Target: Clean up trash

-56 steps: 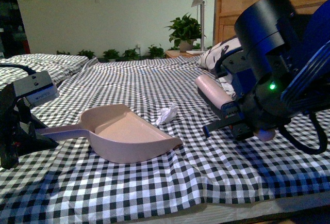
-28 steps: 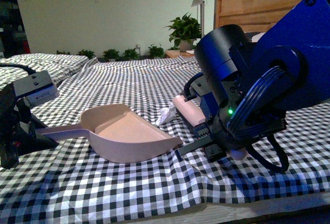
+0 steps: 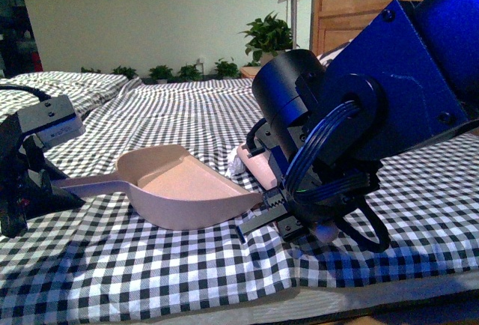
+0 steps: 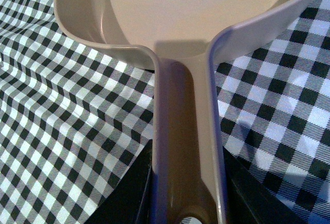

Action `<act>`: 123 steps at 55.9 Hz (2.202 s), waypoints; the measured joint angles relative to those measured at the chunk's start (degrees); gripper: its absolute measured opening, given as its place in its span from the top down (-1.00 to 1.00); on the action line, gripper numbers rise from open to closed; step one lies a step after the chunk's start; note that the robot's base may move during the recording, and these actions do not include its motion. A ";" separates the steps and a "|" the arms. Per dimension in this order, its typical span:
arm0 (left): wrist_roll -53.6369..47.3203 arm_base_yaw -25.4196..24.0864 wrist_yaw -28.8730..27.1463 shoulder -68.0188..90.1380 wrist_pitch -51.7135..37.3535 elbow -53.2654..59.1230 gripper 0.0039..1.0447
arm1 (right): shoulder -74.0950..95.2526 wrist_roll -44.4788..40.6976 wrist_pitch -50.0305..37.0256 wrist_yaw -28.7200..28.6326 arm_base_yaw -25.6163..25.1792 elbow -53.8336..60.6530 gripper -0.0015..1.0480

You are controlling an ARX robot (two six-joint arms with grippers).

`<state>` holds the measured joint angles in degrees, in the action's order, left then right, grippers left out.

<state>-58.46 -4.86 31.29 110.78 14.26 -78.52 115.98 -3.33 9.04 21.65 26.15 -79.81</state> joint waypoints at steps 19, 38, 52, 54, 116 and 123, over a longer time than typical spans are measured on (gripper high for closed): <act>-0.24 -0.04 -0.13 0.00 0.00 0.00 0.46 | -1.27 4.04 5.51 -10.67 2.99 -1.70 0.60; -0.22 -0.04 -0.13 0.00 0.00 0.00 0.46 | -6.78 3.10 7.87 -18.12 5.38 -0.87 0.61; -0.20 -0.04 -0.13 0.00 0.00 0.00 0.46 | -10.14 2.43 7.69 -18.21 2.40 -0.70 0.61; -0.20 -0.04 -0.13 0.00 0.00 0.00 0.46 | -10.56 2.40 7.39 -18.16 2.08 -0.52 0.61; 56.19 -8.22 -28.17 9.29 -48.09 -1.79 0.46 | -27.74 7.43 -0.37 -11.13 -12.74 6.21 0.61; 54.51 -9.03 -28.87 7.61 -50.97 0.81 0.46 | -31.58 9.35 -3.13 -12.07 -16.81 6.80 0.61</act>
<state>-3.95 -13.89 2.42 118.39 -36.71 -77.71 84.40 6.02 5.91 9.58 9.34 -73.01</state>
